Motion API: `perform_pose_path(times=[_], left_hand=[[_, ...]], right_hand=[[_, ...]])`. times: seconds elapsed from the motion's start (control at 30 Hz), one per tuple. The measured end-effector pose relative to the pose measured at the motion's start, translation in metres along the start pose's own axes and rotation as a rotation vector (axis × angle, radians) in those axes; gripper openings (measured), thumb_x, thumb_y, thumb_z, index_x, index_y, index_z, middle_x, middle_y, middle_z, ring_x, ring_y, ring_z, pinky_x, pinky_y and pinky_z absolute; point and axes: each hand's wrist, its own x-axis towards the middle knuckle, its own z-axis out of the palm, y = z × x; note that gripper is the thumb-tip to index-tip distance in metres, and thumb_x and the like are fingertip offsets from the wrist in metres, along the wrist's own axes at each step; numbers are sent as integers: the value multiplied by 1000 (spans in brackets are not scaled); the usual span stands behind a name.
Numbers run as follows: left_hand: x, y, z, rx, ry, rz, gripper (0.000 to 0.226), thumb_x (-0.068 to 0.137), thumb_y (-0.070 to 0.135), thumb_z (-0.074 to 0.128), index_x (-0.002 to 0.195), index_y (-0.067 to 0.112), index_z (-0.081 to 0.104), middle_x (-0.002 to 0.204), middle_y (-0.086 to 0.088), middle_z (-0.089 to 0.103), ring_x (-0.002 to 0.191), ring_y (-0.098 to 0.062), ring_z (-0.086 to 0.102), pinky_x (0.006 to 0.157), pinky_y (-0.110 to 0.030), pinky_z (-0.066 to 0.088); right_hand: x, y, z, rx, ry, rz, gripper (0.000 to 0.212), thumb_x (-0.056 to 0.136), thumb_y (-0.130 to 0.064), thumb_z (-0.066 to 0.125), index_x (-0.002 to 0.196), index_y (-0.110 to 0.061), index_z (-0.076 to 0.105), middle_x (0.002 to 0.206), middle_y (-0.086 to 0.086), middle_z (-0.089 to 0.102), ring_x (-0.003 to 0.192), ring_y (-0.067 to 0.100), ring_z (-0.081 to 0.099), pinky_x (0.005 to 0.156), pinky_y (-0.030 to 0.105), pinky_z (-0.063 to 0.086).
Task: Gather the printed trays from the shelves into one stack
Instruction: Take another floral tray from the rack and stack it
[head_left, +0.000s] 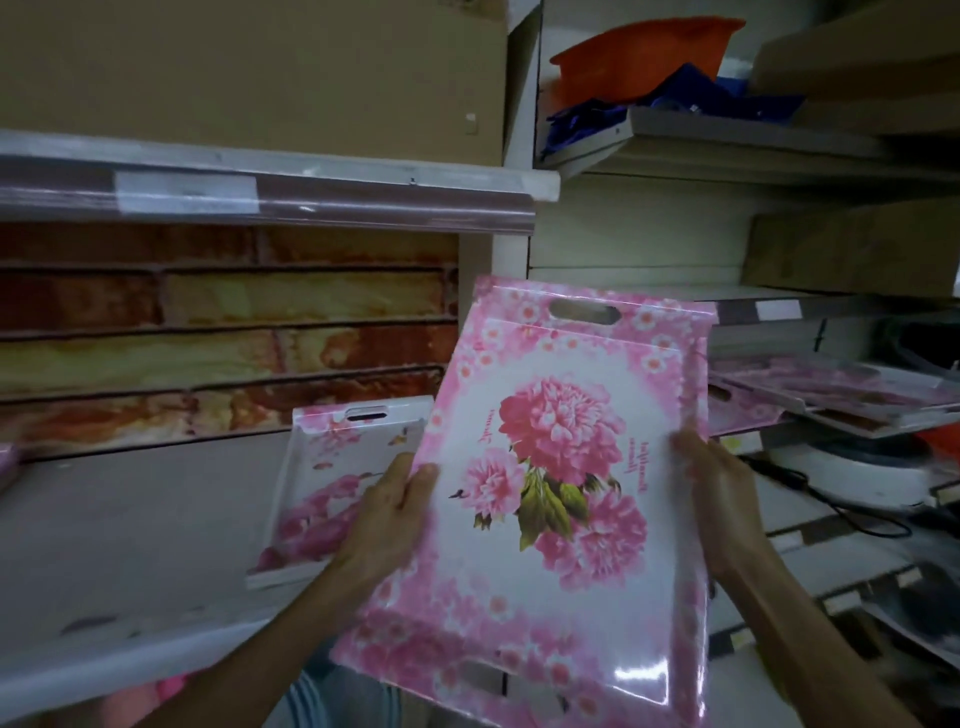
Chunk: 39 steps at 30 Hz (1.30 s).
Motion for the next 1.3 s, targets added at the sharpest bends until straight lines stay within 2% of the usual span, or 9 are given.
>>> perform_pose_path(times=[0.17,0.27,0.33,0.47,0.57,0.67,0.83,1.03,1.3], left_hand=[[-5,-26,-38,-20,88,-58,17,102,35,44,96,29,58,72,14,57,68,-7,56,72,-31,44],[-1,-38,-62,-60,131,-78,20,101,36,45,111,29,61,99,17,68,86,9,63,76,-16,48],[7,-45,-75,-62,176,-116,28,100,40,45,118,26,62,107,12,69,96,-2,65,77,-22,50],[33,-55,-96,-54,272,-195,34,101,40,45,104,10,62,81,-6,63,63,-18,57,45,-27,46],[57,-66,-105,-56,343,-248,30,101,33,45,100,4,55,70,-6,50,54,-16,44,41,-25,38],[74,-82,-109,-49,366,-291,24,99,22,51,107,0,52,70,-4,49,54,-14,43,42,-24,38],[87,-112,-115,97,343,-386,23,96,24,54,110,5,54,88,-15,66,65,-23,58,59,-39,53],[90,-130,-108,348,311,-401,25,96,26,52,107,5,60,97,-15,69,86,-34,66,74,-38,52],[84,-151,-104,552,269,-368,27,97,17,53,107,-2,69,105,-21,72,94,-36,67,79,-32,47]], right_hand=[[9,13,46,23,-115,3,21,99,-21,50,110,-8,63,86,-2,65,77,13,61,60,24,45],[18,16,74,-6,-200,-48,23,98,-19,52,120,-17,59,99,-9,65,91,10,62,66,24,46],[24,16,92,-4,-268,-46,24,98,-18,54,121,-19,58,106,-7,67,92,11,66,68,27,52],[41,27,124,-44,-411,-4,26,95,-12,59,120,-21,60,114,3,71,96,19,70,83,40,58],[56,37,143,-127,-530,-2,41,93,-6,58,133,-16,53,121,5,67,94,16,69,64,27,60],[73,46,163,-232,-580,-24,42,95,0,50,133,-16,50,122,1,63,84,2,61,52,10,51],[93,79,190,-302,-571,-11,45,93,3,44,131,-18,55,107,-3,66,75,0,58,52,14,51],[102,123,194,-394,-588,18,50,88,2,47,133,-16,56,113,5,67,91,21,65,87,43,57],[92,144,197,-404,-614,39,47,90,-1,45,131,-22,56,113,-2,65,83,0,59,60,8,46]])
